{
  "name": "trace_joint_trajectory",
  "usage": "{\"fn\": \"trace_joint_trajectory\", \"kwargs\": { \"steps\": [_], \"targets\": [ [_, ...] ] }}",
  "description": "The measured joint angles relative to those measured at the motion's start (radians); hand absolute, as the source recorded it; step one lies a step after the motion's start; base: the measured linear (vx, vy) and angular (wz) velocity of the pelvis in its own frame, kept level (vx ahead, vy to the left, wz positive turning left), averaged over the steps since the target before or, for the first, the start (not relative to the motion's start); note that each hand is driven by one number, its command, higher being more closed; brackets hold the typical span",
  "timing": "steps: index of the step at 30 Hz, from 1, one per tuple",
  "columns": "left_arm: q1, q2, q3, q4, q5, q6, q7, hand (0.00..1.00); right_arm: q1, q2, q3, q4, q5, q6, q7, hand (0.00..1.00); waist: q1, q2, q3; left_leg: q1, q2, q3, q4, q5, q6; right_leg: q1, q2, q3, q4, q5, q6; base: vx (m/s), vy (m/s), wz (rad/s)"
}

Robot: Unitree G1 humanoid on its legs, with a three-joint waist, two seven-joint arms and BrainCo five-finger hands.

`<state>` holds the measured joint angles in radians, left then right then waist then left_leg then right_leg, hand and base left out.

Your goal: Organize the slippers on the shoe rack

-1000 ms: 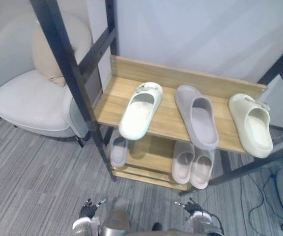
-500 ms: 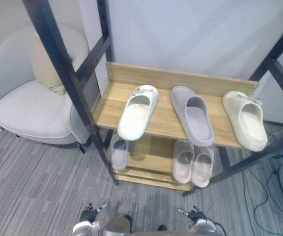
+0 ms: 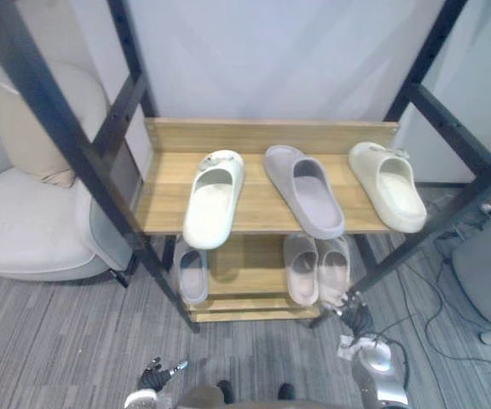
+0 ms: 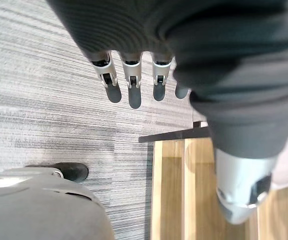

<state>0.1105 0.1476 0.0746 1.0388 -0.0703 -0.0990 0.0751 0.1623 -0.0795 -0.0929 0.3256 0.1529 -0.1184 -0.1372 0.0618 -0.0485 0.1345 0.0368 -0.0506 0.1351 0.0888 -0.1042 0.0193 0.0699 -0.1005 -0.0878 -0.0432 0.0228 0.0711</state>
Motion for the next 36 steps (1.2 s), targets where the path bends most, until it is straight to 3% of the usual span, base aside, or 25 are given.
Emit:
{"fn": "trace_joint_trajectory", "kwargs": {
  "steps": [6,16,25,36],
  "targets": [
    [0.003,0.015,-0.035,0.016,0.011,-0.003,0.000,0.00,0.082,0.012,-0.006,-0.270,-0.046,-0.023,-0.006,0.00,-0.013,0.001,-0.001,0.004,0.002,0.021,0.001,-0.007,-0.004,-0.002,0.002,0.022,-0.008,0.008,0.003,0.00,0.006,-0.11],
    [0.025,0.020,-0.071,0.016,0.038,-0.006,-0.013,0.00,0.109,0.039,-0.029,-0.550,-0.107,-0.079,-0.021,0.00,-0.020,0.015,-0.012,0.011,0.006,0.040,0.004,-0.026,-0.008,-0.002,0.004,0.043,-0.007,0.010,0.003,-0.01,0.000,-0.06],
    [0.031,0.023,-0.074,0.016,0.049,-0.023,-0.027,0.00,0.061,0.036,-0.091,-0.653,-0.116,-0.108,-0.034,0.00,-0.018,0.015,-0.016,-0.003,0.006,0.033,0.031,-0.038,-0.002,-0.001,0.004,0.038,-0.008,0.005,0.007,0.00,-0.001,0.01],
    [0.046,0.025,-0.073,0.015,0.049,-0.024,-0.039,0.00,-0.117,-0.059,-0.090,-0.634,-0.114,-0.110,-0.038,0.00,-0.003,0.009,-0.020,-0.023,-0.010,-0.011,0.037,-0.033,0.009,0.000,-0.011,-0.009,-0.003,0.000,0.011,-0.01,-0.003,0.13]
  ]
}}
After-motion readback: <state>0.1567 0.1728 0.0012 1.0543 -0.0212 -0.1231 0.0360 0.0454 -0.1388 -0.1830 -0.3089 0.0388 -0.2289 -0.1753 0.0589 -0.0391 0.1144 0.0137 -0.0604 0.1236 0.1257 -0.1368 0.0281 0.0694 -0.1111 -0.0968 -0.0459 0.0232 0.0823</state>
